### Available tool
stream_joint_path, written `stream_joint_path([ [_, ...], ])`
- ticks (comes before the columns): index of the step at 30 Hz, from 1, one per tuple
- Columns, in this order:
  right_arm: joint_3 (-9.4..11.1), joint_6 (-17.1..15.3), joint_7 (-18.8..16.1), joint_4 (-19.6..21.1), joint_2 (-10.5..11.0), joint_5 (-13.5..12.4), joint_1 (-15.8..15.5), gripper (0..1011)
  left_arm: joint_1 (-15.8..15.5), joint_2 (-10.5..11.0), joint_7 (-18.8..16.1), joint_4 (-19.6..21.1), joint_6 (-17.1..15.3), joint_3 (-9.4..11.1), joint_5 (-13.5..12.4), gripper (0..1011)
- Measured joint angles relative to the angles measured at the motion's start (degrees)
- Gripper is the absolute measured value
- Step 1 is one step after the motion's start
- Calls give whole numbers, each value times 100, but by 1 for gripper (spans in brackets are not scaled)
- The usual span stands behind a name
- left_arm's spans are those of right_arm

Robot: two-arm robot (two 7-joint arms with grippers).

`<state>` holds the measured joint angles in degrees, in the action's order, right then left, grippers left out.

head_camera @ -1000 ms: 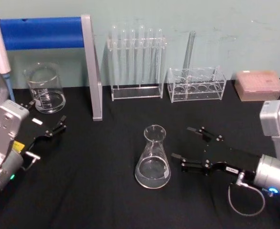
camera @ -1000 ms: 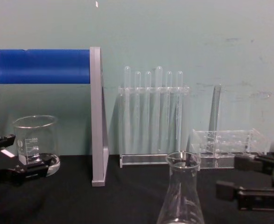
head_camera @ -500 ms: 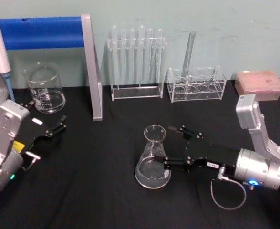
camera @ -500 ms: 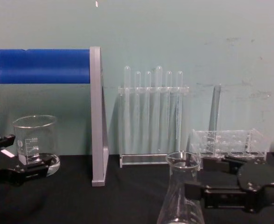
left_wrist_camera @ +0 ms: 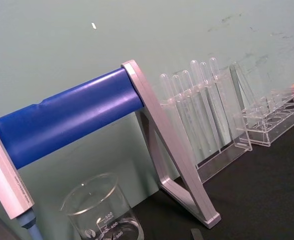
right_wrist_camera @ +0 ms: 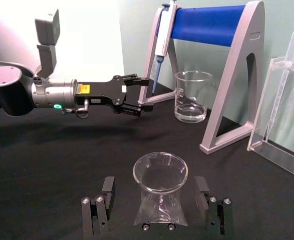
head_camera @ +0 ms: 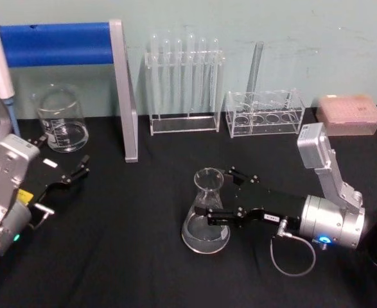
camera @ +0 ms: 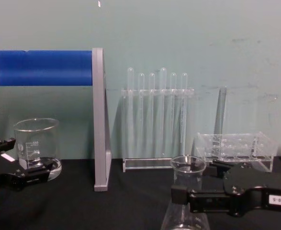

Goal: Grasp the erlenmeyer flask with one hand, shake it three times, then place it back.

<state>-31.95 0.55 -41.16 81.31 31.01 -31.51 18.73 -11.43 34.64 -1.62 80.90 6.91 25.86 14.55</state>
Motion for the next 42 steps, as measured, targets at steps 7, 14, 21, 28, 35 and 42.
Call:
stream_joint_path([
  [7, -29, -67, 98, -8, 0, 48, 17, 1002, 0, 0, 0, 0, 0, 0, 0, 1001],
  [14, -28, -68, 99, -3, 4, 53, 16, 1002, 0, 0, 0, 0, 0, 0, 0, 1001],
  [21, -25, -65, 96, 0, 6, 50, 14, 1003, 0, 0, 0, 0, 0, 0, 0, 1001],
  [28, -21, -62, 93, 4, 6, 47, 11, 1002, 0, 0, 0, 0, 0, 0, 0, 1001],
  [35, -17, -59, 90, 5, 6, 45, 9, 904, 0, 0, 0, 0, 0, 0, 0, 1001],
  [42, -17, -56, 88, 5, 6, 42, 9, 712, 0, 0, 0, 0, 0, 0, 0, 1001],
])
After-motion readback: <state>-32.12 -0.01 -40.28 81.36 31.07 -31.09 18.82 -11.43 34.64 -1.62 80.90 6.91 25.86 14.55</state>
